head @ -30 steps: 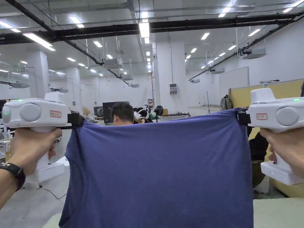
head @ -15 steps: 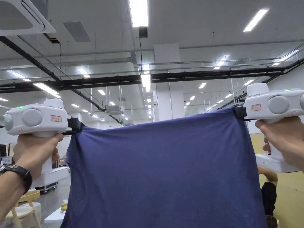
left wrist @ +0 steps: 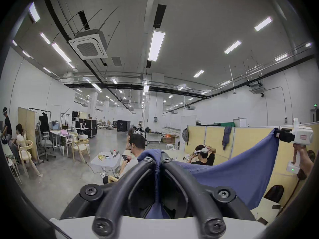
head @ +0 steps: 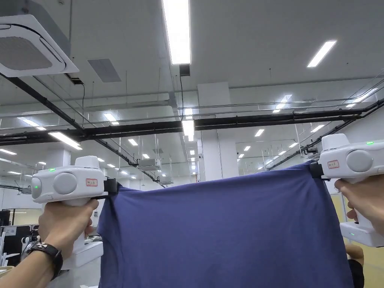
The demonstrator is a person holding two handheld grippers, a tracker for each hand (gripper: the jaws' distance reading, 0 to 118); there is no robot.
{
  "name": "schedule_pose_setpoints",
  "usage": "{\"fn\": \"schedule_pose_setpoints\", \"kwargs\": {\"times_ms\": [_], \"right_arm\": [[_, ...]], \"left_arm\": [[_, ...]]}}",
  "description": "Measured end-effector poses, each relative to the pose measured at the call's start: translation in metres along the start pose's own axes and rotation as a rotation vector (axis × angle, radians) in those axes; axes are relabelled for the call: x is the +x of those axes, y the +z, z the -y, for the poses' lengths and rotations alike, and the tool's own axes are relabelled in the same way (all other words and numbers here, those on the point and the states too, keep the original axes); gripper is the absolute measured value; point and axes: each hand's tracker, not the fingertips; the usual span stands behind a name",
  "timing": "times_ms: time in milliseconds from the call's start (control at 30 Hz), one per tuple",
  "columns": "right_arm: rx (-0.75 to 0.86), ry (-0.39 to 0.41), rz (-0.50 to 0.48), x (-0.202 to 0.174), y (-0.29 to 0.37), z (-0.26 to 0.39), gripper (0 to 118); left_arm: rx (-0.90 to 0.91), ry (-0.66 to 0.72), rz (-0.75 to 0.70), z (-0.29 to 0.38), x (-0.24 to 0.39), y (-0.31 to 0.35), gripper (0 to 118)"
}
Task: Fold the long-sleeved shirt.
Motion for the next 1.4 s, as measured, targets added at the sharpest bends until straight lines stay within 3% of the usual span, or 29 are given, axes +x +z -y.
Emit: {"fn": "schedule_pose_setpoints", "kwargs": {"times_ms": [100, 967, 1200, 1400], "right_arm": [[-0.011, -0.019, -0.003, 0.001, -0.014, 0.006, 3], [-0.048, 0.070, 0.045, -0.011, -0.224, 0.062, 3], [-0.086, 0.067, 0.033, -0.008, -0.253, 0.114, 3], [-0.206, 0.046, 0.000, -0.014, -0.265, 0.210, 3]], "left_arm": [[-0.013, -0.003, -0.007, 0.003, -0.001, -0.014, 2], [-0.059, -0.019, -0.039, 0.047, -0.029, -0.219, 2], [-0.088, -0.013, -0.027, 0.093, -0.034, -0.249, 2], [-0.198, 0.007, -0.011, 0.185, -0.042, -0.248, 2]]}}
